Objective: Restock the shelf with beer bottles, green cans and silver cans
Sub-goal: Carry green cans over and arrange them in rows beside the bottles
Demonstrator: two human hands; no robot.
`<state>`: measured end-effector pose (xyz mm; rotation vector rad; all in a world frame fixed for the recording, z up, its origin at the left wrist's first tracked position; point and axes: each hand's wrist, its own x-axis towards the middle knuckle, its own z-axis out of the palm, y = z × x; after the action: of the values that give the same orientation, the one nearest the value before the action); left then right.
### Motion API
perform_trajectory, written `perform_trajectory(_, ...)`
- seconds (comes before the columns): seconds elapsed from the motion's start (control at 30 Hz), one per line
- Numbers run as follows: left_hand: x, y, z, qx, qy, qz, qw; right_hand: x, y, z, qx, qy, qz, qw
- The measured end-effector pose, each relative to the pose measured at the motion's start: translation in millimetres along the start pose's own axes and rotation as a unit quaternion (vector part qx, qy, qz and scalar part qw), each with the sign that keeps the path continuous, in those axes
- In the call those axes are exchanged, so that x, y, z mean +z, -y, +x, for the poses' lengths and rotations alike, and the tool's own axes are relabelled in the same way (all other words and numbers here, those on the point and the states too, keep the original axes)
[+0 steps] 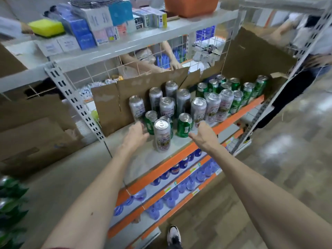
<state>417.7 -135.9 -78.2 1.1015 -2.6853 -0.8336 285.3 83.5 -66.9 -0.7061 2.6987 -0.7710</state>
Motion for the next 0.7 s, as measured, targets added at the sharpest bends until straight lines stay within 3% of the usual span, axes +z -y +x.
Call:
perform_trajectory(0.23, 15.2, 3.0, 73.1, -0.011, -0.002, -0.049, 0.999, 24.7, 5.9, 65.2, -0.013, 0.016, -0.012, 1.000)
perform_trajectory(0.4, 26.3, -3.3, 95.7, -0.019, 0.026, -0.094, 0.995, 31.1, 5.3, 79.4, -0.030, 0.003, -0.100, 0.994)
perform_trajectory(0.7, 28.0, -15.1, 84.4, -0.034, -0.012, -0.095, 0.995, 26.7, 2.5, 86.0, -0.042, 0.006, -0.083, 0.996)
